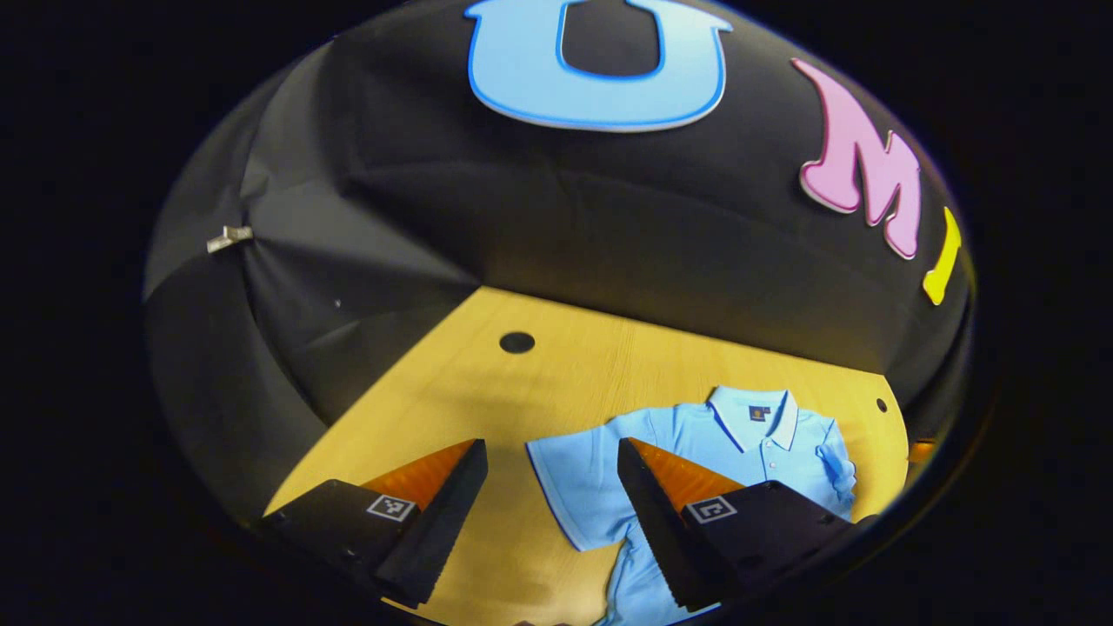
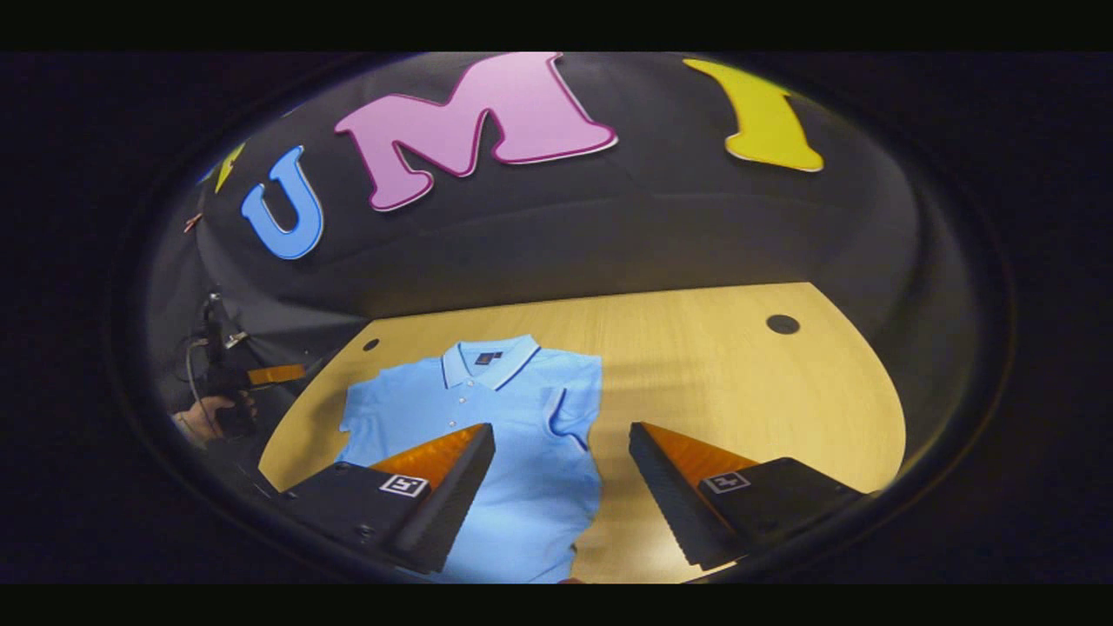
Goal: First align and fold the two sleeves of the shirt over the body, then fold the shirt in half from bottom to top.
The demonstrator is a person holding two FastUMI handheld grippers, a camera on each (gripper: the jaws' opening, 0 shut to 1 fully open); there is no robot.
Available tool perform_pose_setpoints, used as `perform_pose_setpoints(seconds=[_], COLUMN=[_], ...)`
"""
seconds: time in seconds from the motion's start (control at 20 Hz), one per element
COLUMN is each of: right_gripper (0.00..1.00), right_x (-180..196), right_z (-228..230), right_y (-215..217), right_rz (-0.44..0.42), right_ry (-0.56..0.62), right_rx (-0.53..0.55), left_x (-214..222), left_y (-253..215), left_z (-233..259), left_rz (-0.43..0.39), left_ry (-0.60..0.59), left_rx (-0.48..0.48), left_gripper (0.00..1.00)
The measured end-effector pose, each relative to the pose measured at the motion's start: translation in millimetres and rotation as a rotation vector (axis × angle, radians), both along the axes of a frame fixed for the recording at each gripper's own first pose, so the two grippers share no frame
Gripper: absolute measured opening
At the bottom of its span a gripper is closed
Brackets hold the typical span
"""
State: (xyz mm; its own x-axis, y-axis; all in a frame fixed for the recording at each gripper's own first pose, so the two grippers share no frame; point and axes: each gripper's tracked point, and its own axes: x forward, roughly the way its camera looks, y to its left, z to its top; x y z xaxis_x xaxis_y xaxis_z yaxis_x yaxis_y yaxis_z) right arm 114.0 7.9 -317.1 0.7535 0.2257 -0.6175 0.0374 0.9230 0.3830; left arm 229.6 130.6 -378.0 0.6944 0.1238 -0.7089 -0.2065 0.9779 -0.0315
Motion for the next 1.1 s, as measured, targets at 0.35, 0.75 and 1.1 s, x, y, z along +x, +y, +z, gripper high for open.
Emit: perform_pose_setpoints(seconds=[0.35,0.75,1.1], right_gripper=[0.98,0.98,0.98], right_x=[-58.7,-57.1,-62.4], right_z=[-4.5,-8.6,-13.8], right_y=[-57.3,-59.2,-38.7], right_rz=[-0.102,-0.127,-0.096], right_ry=[0.066,0.079,0.085], right_rx=[-0.021,0.016,0.031], left_x=[2.5,17.4,29.3], left_y=[-4.0,-31.6,-92.5], left_z=[-93.0,-108.9,-46.2], left_rz=[0.054,-0.066,-0.259], left_ry=[0.215,0.222,0.056], left_rx=[-0.010,0.019,-0.177], left_gripper=[0.97,0.10,0.07])
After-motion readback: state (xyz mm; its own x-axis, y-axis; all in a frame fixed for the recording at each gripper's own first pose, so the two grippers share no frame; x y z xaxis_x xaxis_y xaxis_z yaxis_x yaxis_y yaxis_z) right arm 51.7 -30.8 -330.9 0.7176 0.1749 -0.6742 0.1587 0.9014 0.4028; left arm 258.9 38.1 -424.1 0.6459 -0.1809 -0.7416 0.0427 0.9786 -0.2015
